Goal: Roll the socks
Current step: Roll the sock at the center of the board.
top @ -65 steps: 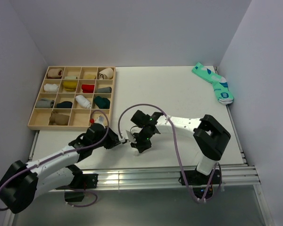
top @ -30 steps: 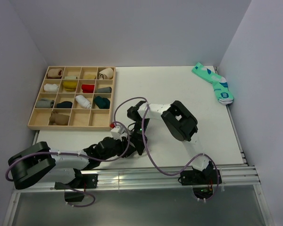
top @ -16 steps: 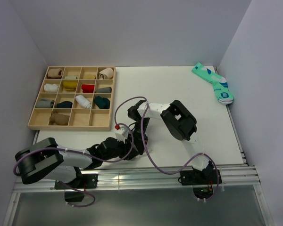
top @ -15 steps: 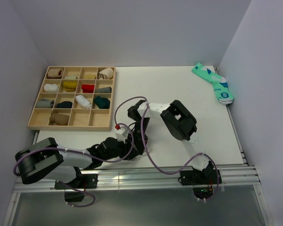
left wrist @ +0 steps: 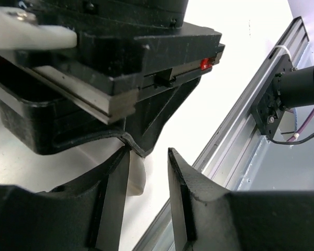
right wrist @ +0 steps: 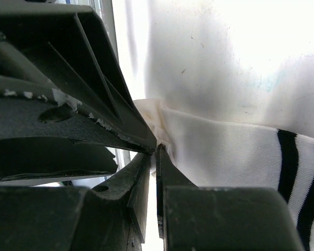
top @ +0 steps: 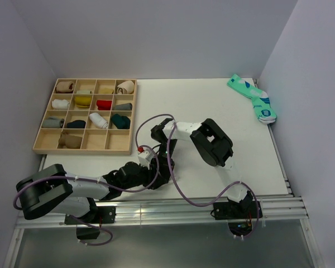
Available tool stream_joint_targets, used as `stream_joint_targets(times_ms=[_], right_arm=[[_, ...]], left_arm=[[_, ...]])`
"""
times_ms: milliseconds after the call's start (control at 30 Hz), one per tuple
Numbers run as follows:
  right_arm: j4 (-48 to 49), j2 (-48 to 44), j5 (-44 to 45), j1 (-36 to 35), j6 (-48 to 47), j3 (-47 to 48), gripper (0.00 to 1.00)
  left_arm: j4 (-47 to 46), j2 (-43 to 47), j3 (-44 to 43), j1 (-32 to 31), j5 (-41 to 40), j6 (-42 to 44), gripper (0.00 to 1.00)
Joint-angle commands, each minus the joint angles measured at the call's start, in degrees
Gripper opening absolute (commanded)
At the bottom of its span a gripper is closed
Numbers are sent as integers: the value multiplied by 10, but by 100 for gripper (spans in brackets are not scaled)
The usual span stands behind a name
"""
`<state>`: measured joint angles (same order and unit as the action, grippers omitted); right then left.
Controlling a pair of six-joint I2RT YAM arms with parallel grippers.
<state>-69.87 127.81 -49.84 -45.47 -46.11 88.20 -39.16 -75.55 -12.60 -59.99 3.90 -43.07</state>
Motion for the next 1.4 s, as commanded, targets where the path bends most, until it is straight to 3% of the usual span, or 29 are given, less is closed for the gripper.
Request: stream_joint_targets(times_ms=[0,700,800,967,1067,1167,1367], right_arm=[[9,10,-3,6,-3,21,11],[7,9,-3,6,0,27,11],[10,6,-2,6,0,21,11],[13,1,0,7,4,20,12],[21,-7,5,8,12,17,17],[41,-22,13,13,26,9,28],[56,-45,25,35,53,18,34]], left_arm=[[-3,-5,-19,-3,-8,18,40],[33,-29,-29,-3,-21,16,29],[32,-30,-29,-3,-18,16,25],[39,-43,-38,-3,-11,16,10],[37,-49,-39,-3,-7,15,0],[38,-57,-44,-3,-1,12,0],[37,-74,-45,-3,-2,4,0]])
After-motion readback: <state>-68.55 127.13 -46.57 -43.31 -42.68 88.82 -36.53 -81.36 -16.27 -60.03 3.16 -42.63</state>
